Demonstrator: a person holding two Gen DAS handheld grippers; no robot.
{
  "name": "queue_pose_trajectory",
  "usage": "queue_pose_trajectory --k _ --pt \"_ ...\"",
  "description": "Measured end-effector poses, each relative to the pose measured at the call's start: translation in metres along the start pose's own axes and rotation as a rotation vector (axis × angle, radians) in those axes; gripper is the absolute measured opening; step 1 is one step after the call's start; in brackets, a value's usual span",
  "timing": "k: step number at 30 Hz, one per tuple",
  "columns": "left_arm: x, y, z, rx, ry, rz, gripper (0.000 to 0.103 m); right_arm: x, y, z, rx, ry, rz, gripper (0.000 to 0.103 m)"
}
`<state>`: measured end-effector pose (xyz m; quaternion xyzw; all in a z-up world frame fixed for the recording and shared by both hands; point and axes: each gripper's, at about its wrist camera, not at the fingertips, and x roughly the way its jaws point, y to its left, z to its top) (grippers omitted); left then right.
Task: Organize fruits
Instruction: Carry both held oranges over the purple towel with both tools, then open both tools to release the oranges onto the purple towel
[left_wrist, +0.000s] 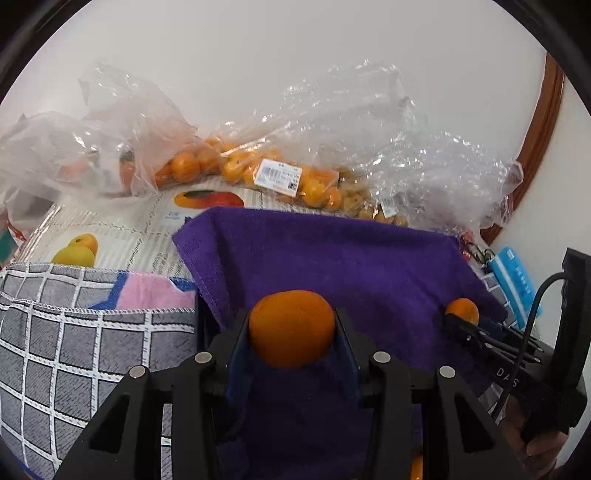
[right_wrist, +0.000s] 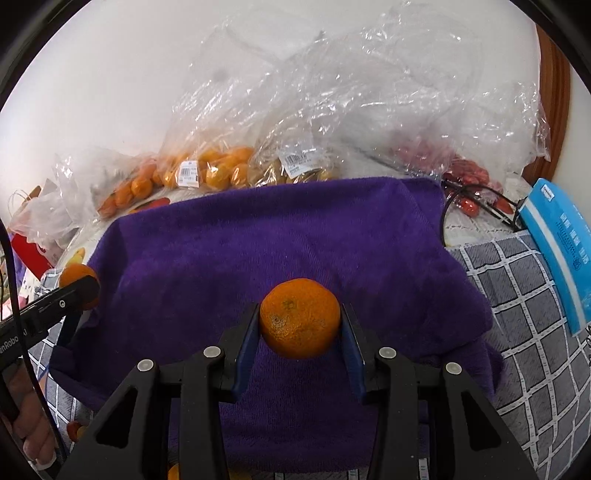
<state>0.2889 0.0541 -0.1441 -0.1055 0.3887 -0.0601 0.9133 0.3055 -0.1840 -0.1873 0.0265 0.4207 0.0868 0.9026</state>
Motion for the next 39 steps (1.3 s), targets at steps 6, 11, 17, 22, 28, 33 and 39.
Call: queue_pose_trajectory --k 6,11,17,22,28,33,39 --pt "0.009 -0.004 -0.004 0.016 0.032 0.012 0.041 0.005 -0.005 -0.004 0.018 0.019 0.0 0.042" --pt "0.015 0.002 -0.005 -0.019 0.065 -0.001 0.041 0.008 -0.006 -0.007 0.023 0.031 -0.011 0.042" --pt "0.017 -0.002 -0.008 0.012 0.07 0.016 0.041 0.009 -0.005 -0.008 0.016 0.035 -0.022 0.042" --pt "0.018 -0.005 -0.008 0.025 0.077 0.012 0.043 0.004 -0.002 -0.008 0.004 0.022 -0.031 0.05" --pt "0.008 -0.006 -0.006 0.013 0.05 -0.02 0.061 -0.01 0.0 -0.006 -0.006 -0.027 -0.037 0.069" --pt "-0.004 -0.007 -0.005 0.01 0.009 -0.012 0.066 -0.019 -0.003 -0.003 0.026 -0.05 -0.058 0.072" --pt "-0.015 -0.009 -0.002 0.017 -0.025 -0.006 0.066 -0.029 -0.01 -0.005 0.074 -0.075 -0.029 0.072"
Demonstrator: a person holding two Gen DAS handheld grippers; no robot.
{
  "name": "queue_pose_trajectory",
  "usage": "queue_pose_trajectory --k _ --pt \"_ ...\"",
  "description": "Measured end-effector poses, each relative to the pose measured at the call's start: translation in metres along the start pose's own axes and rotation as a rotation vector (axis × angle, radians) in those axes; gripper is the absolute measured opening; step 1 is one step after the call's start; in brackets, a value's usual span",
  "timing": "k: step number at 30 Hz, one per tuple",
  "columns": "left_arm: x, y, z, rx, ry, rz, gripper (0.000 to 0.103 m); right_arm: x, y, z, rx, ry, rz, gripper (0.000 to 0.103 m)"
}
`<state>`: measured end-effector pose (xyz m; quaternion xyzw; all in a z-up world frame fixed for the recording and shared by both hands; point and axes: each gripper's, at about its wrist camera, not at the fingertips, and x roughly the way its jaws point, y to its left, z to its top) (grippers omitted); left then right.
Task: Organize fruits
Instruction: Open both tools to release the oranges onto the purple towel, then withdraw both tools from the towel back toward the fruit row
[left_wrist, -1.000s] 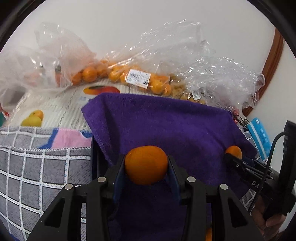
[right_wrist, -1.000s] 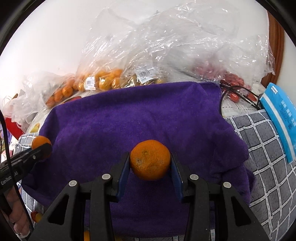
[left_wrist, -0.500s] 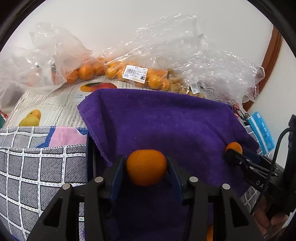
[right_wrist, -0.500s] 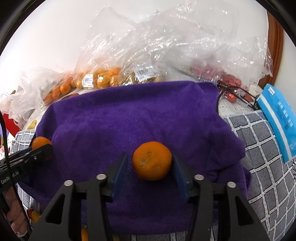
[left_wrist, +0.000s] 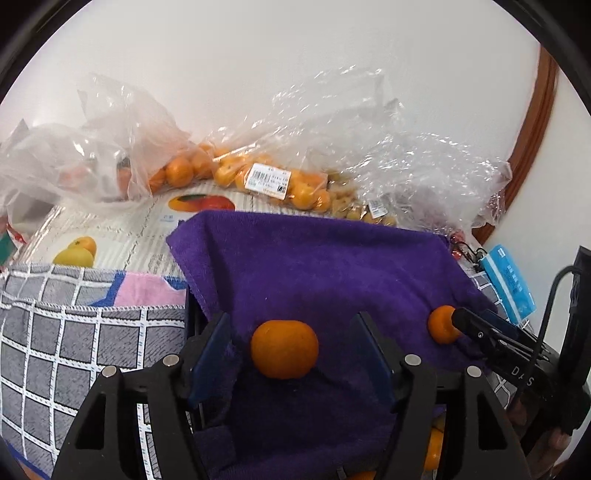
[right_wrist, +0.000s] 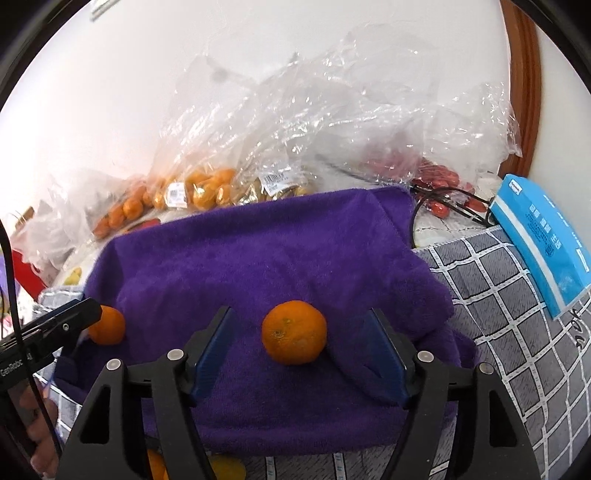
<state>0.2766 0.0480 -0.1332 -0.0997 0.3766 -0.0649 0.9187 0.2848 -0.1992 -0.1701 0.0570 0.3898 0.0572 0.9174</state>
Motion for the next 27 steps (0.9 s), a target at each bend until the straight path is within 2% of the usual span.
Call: queue_pose_trajectory --k 6,11,13,16,21,27 --pt "-0.013 -0.004 0.003 -0.009 -0.013 -0.001 0.066 -0.026 0.014 0.001 -0.074 -0.039 -0.078 0.072" --pt "-0.026 -0.013 0.002 0.025 0.009 0.037 0.064 -0.055 0.018 -0.005 -0.069 -0.077 -0.078 0.072" --pt "-0.033 -0.014 -0.001 0.03 0.017 0.03 0.062 -0.062 0.017 -0.008 -0.067 -0.083 -0.094 0.072" --pt "-0.05 -0.01 -0.009 0.016 0.009 0.012 0.062 -0.072 0.016 -0.017 -0.069 -0.05 -0.078 0.072" --pt "-0.078 0.002 -0.025 0.001 -0.015 0.051 0.062 -0.079 0.018 -0.04 -0.076 -0.017 -0.075 0.072" --pt "-0.093 0.027 -0.05 -0.052 0.034 0.075 0.062 -0.088 0.018 -0.068 -0.053 0.033 -0.015 0.072"
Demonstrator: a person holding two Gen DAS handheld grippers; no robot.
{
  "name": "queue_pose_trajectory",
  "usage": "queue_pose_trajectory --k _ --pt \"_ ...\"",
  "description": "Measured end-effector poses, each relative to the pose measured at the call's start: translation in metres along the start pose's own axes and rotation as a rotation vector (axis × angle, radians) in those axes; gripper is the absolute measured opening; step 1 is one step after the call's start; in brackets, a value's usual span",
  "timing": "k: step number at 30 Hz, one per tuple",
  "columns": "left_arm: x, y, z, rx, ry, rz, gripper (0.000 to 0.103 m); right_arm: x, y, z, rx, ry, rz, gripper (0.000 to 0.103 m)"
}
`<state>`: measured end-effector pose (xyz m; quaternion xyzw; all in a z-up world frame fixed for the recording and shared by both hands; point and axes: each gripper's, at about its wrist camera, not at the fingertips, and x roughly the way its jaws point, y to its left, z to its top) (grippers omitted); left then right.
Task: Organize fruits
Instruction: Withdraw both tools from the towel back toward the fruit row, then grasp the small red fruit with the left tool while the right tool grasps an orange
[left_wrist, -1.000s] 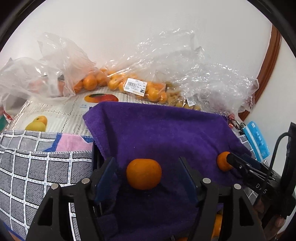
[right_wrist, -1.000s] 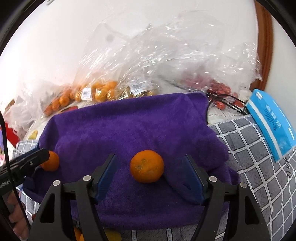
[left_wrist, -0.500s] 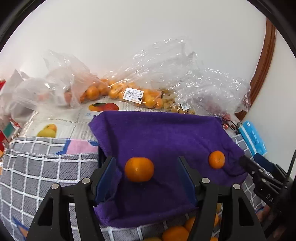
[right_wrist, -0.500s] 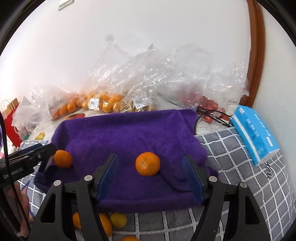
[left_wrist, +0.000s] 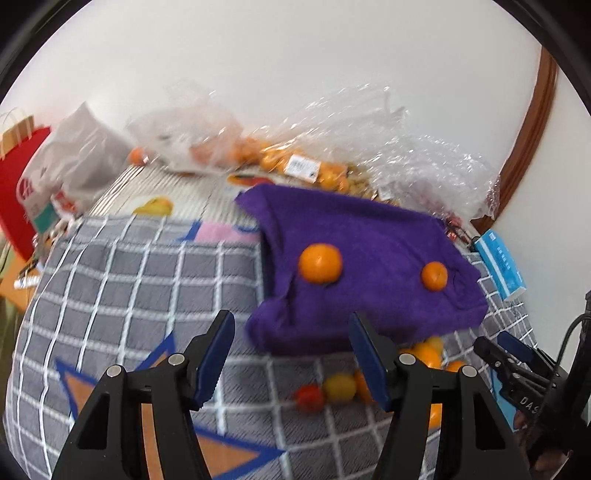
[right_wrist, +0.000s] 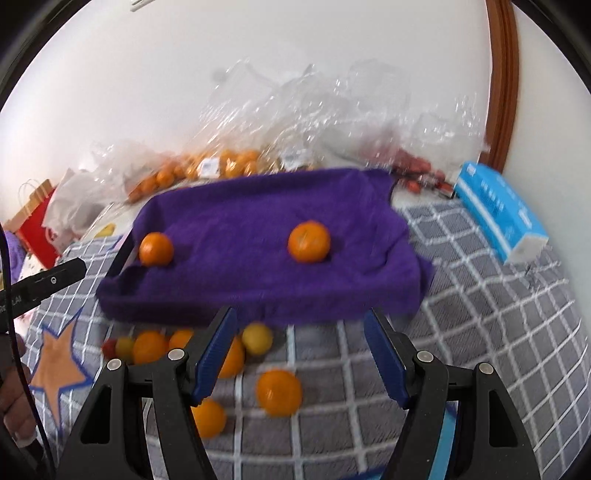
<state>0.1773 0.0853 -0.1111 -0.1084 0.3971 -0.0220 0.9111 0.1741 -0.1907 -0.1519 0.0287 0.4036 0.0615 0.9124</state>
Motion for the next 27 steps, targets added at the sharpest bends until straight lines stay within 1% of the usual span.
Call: queue_pose_trajectory --k 2,4,7,10,14,17,19,20,21,24,27 --pt "-0.005 0.007 -0.01 -0.006 0.002 0.019 0.062 -0.004 0.001 -0.009 0.003 0.005 0.008 0.072" --pt "-0.007 0.012 -0.018 -0.008 0.009 0.02 0.062 -0.007 0.001 -0.016 0.01 0.009 0.018 0.072" --pt "-0.006 0.02 -0.032 -0.018 0.043 0.003 0.062 -0.009 0.001 -0.024 0.023 0.013 0.038 0.072" --pt "-0.001 0.025 -0.045 -0.016 0.06 0.021 0.062 -0.008 0.004 -0.032 0.023 0.027 0.054 0.072" --pt "0.004 0.031 -0.057 -0.012 0.068 0.017 0.062 -0.01 0.011 -0.039 0.001 0.025 0.044 0.066" --pt "0.007 0.04 -0.067 -0.033 0.074 0.018 0.062 -0.01 0.013 -0.041 -0.003 0.024 0.048 0.061" --pt "0.005 0.041 -0.072 -0.025 0.039 0.016 0.062 -0.008 0.015 -0.043 -0.009 0.028 0.056 0.058" --pt "0.005 0.04 -0.074 -0.014 0.025 0.026 0.062 -0.006 0.016 -0.044 -0.016 0.033 0.059 0.056" --pt "0.005 0.038 -0.074 -0.006 0.031 0.03 0.062 -0.004 0.018 -0.046 -0.023 0.038 0.06 0.055" --pt "0.006 0.037 -0.074 0.001 0.037 0.02 0.062 0.0 0.022 -0.048 -0.027 0.05 0.092 0.051" --pt "0.006 0.039 -0.074 -0.007 0.037 0.011 0.062 -0.003 0.029 -0.05 -0.036 0.037 0.132 0.051"
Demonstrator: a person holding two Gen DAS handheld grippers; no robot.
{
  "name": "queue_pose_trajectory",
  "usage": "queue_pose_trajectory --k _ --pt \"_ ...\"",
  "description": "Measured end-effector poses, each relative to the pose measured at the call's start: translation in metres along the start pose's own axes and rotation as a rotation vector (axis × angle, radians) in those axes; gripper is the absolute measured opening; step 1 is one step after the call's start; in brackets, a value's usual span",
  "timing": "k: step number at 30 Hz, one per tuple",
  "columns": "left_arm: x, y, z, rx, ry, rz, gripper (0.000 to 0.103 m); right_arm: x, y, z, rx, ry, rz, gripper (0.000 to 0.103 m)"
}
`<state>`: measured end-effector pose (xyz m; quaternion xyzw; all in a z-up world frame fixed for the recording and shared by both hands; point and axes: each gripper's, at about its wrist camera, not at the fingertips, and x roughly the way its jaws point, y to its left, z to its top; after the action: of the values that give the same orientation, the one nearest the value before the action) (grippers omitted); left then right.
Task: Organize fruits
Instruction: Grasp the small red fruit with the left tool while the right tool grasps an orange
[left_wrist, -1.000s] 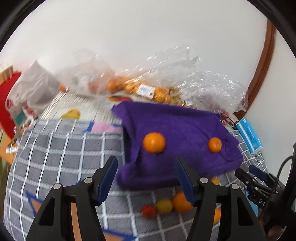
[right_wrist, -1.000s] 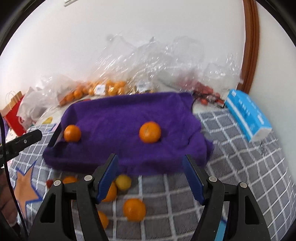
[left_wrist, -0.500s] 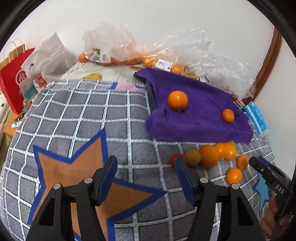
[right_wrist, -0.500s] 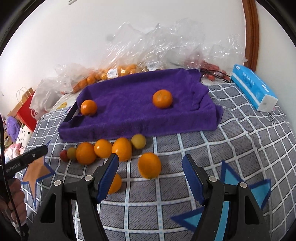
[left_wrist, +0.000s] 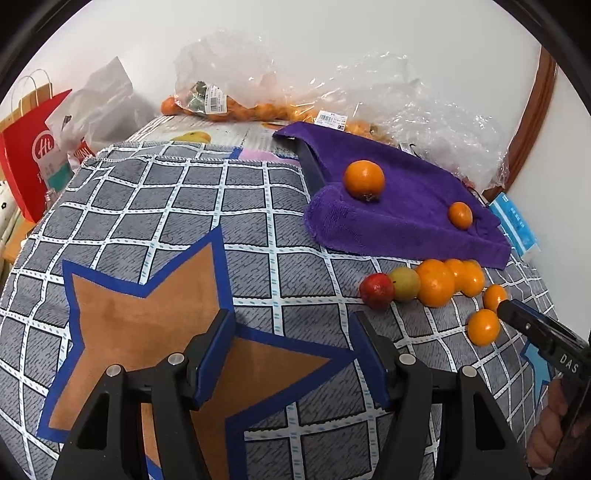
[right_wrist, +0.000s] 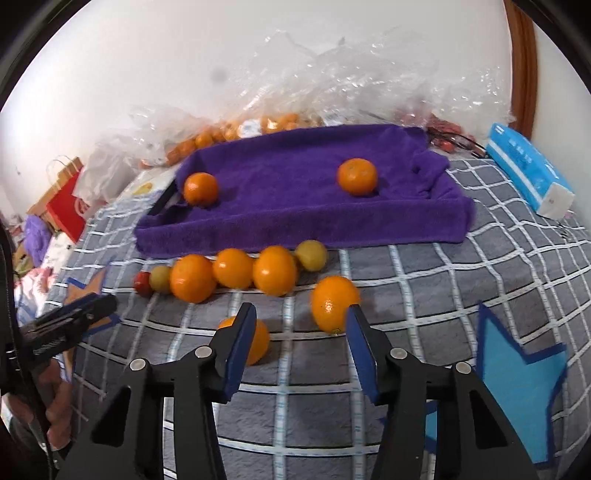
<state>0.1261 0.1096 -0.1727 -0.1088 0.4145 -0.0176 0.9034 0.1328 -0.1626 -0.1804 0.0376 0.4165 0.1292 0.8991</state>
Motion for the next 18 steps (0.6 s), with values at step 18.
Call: queue_pose_trajectory --k 18 --pt "-0.005 -0.009 -0.001 0.016 0.009 -0.079 0.049 0.029 -0.013 0.005 -0.043 0.027 -0.123 0.032"
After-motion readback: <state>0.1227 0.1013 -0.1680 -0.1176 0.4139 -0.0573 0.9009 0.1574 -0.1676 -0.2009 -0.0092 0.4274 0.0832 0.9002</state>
